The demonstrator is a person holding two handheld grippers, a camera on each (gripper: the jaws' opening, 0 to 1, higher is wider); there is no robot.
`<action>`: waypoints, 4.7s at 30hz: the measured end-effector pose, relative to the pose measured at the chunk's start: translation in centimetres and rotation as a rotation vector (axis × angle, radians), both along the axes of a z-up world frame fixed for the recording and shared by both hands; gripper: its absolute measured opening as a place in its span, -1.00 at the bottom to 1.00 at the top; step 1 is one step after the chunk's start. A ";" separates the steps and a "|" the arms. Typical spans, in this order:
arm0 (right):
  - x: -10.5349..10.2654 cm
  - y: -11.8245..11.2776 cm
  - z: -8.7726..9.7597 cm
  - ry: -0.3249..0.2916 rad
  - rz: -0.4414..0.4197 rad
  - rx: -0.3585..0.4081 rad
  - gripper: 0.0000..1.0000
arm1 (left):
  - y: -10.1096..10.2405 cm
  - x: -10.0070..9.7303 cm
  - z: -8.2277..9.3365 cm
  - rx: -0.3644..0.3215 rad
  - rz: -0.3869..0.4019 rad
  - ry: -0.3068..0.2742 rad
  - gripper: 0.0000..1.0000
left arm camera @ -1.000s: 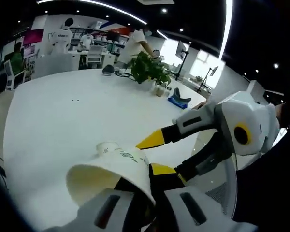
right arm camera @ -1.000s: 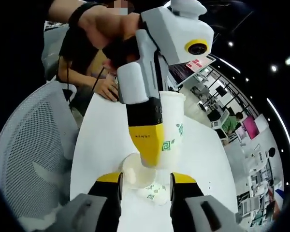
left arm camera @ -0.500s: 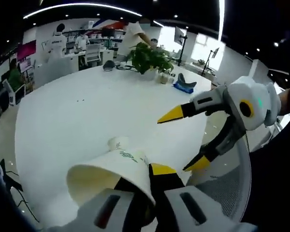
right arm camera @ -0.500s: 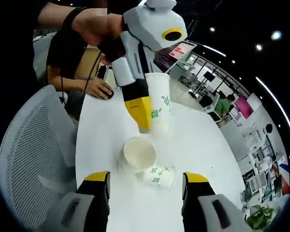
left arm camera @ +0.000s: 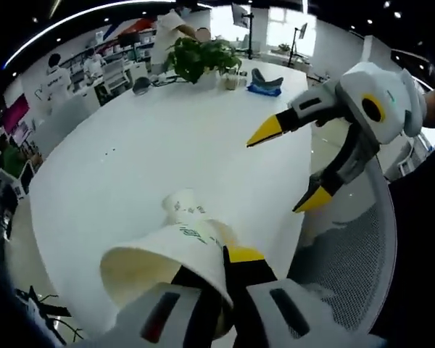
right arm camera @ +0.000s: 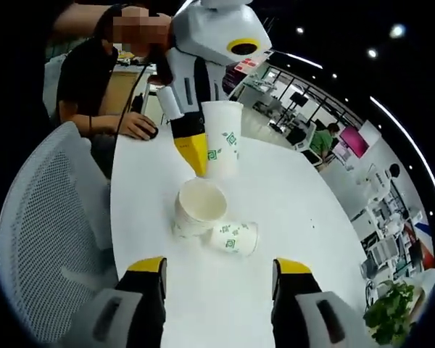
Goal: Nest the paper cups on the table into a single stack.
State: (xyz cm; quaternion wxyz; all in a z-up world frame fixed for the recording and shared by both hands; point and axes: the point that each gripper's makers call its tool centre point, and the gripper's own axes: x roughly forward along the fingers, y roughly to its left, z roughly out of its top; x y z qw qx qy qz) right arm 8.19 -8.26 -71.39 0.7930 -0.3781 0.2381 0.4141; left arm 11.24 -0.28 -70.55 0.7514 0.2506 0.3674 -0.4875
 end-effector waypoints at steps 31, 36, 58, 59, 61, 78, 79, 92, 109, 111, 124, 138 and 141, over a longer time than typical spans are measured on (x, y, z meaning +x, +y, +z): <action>0.3 -2.6 -1.0 0.051 -0.151 0.093 0.14 | -1.0 -0.1 -2.9 0.129 -0.076 0.034 -1.00; 0.7 -2.6 -1.1 0.053 -0.153 0.098 0.14 | -1.2 -0.3 -2.7 0.125 -0.074 0.037 -0.98; 0.8 -2.4 -2.0 0.084 -0.159 0.105 0.13 | -0.7 0.5 -2.4 0.085 -0.065 0.022 -0.74; 0.8 -2.4 -2.0 0.086 -0.160 0.105 0.13 | -0.7 0.5 -2.4 0.082 -0.064 0.017 -0.67; 0.9 -2.3 -2.1 0.088 -0.159 0.106 0.13 | -0.6 0.5 -2.2 0.066 -0.053 0.007 -0.59; 3.6 -1.6 -1.8 0.146 -0.197 0.212 0.11 | 2.8 0.2 -0.4 -0.156 0.182 0.023 -0.34; 3.9 -1.6 -1.8 0.150 -0.200 0.218 0.10 | 3.2 0.1 -0.4 -0.160 0.198 0.023 -0.34; 8.5 -2.1 -3.0 0.251 -0.249 0.293 0.10 | 6.9 -2.2 -1.4 -0.196 0.345 0.032 -0.25; 11.5 0.7 -7.1 0.380 -0.109 0.191 0.16 | 9.9 -4.1 -1.8 -0.203 0.447 0.044 -0.27; 11.6 1.2 -7.5 0.394 -0.088 0.187 0.17 | 10.1 -4.4 -1.7 -0.200 0.459 0.045 -0.27; 11.0 3.0 -10.1 0.416 0.069 0.092 -0.05 | 11.2 -5.8 -2.2 -0.172 0.501 0.067 -0.28; 12.4 2.3 -9.9 0.401 0.043 0.130 -0.31 | 10.6 -4.9 -2.6 -0.158 0.494 0.073 -0.30; 12.0 2.8 -10.0 0.374 0.108 0.088 -0.06 | 10.3 -4.9 -2.7 -0.152 0.481 0.072 -0.30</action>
